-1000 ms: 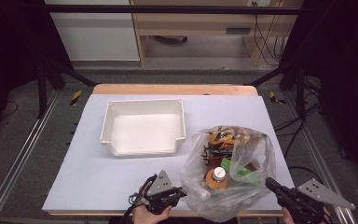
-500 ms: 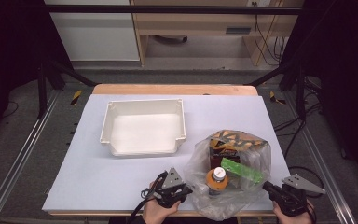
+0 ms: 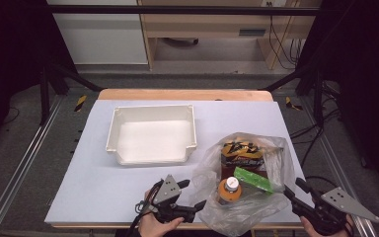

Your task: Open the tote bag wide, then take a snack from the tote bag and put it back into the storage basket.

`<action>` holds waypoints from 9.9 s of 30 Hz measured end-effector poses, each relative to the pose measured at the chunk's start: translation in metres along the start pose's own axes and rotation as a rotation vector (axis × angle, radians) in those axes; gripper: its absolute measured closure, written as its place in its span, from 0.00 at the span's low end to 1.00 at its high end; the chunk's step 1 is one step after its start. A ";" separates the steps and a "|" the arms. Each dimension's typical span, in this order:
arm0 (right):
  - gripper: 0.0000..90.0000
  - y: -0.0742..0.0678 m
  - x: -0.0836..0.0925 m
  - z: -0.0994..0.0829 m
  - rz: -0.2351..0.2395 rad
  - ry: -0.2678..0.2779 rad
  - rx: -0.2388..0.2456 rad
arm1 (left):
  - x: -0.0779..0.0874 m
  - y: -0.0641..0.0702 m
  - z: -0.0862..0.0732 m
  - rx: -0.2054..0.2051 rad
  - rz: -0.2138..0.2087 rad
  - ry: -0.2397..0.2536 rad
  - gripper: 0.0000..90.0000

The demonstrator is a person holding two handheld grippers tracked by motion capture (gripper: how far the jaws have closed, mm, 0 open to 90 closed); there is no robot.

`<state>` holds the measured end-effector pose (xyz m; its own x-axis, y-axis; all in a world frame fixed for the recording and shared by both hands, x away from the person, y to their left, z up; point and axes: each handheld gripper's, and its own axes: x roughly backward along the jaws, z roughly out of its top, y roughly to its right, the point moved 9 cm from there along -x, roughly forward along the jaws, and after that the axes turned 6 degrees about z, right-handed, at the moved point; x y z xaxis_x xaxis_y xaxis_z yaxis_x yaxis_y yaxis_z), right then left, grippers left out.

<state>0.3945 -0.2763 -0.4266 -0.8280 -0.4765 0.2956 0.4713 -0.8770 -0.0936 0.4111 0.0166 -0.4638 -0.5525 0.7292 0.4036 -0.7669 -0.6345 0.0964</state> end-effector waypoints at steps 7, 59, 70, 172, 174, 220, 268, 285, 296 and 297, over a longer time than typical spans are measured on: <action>0.35 -0.017 0.002 0.041 0.020 0.085 0.044 | 0.026 -0.006 0.047 0.013 0.007 0.114 0.18; 0.99 0.048 -0.071 0.039 -0.113 -0.065 0.057 | -0.101 -0.059 0.069 -0.072 0.195 -0.110 1.00; 0.92 0.071 -0.108 -0.021 -0.065 -0.198 -0.027 | -0.131 -0.064 0.017 -0.068 0.188 -0.279 1.00; 0.42 -0.018 -0.036 0.041 0.083 0.022 0.028 | 0.038 -0.073 0.015 -0.015 0.197 0.056 0.28; 0.41 -0.023 -0.038 0.035 0.105 0.006 0.022 | 0.040 -0.083 0.011 -0.002 0.215 0.052 0.28; 0.83 -0.040 -0.053 -0.018 0.253 -0.110 0.096 | 0.061 -0.142 -0.012 0.097 0.331 0.051 0.28; 0.83 -0.123 -0.107 0.122 0.472 0.056 0.234 | 0.093 -0.135 0.047 0.075 0.298 0.208 0.27; 0.83 -0.143 -0.138 0.096 0.536 -0.037 0.241 | 0.063 -0.090 0.081 -0.030 0.213 0.241 0.30; 0.82 -0.157 -0.146 0.089 0.574 -0.065 0.284 | 0.039 -0.079 0.084 -0.038 0.155 0.218 0.37; 0.83 -0.157 -0.146 0.089 0.578 -0.064 0.284 | 0.038 -0.080 0.083 -0.041 0.155 0.214 0.38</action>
<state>0.4680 -0.0637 -0.3707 -0.4013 -0.8546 0.3295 0.9050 -0.4255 -0.0016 0.4786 0.0734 -0.3808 -0.7174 0.6648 0.2084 -0.6781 -0.7349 0.0098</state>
